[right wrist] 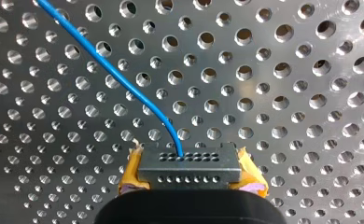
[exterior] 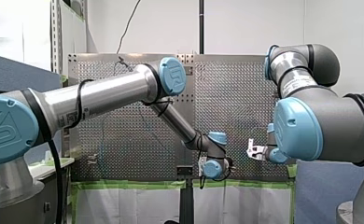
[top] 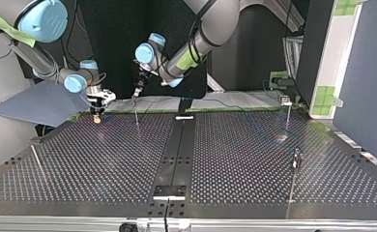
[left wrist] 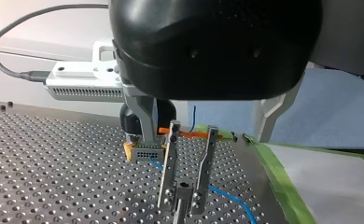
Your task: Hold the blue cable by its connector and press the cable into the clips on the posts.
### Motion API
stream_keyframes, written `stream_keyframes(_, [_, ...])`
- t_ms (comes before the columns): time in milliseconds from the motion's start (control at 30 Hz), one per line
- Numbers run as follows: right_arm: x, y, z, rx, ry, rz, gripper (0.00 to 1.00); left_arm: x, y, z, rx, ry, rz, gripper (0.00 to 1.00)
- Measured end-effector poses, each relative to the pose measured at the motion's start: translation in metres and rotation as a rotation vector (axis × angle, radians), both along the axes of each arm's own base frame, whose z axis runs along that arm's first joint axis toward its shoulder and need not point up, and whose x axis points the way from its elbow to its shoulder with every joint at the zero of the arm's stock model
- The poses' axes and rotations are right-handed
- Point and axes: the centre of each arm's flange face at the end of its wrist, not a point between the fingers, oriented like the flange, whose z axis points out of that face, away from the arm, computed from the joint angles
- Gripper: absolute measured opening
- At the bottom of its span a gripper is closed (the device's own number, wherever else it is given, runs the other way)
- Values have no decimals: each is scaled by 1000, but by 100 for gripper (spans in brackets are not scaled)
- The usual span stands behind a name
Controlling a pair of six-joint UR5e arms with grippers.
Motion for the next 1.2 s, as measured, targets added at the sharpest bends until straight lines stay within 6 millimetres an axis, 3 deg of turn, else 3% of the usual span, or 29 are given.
stream_keyframes(467, [-1,4,-4,19,10,-7,0,2,1,1,23,9,3,100])
stream_keyframes(800, [-6,29,-24,77,57,-39,0,5,6,5,109,18,18,100])
stream_keyframes(967, [-6,41,-32,100,76,-38,0,-6,12,3,170,46,34,100])
stream_keyframes(1200, [-6,59,-43,111,83,-35,0,-20,21,17,207,93,16,100])
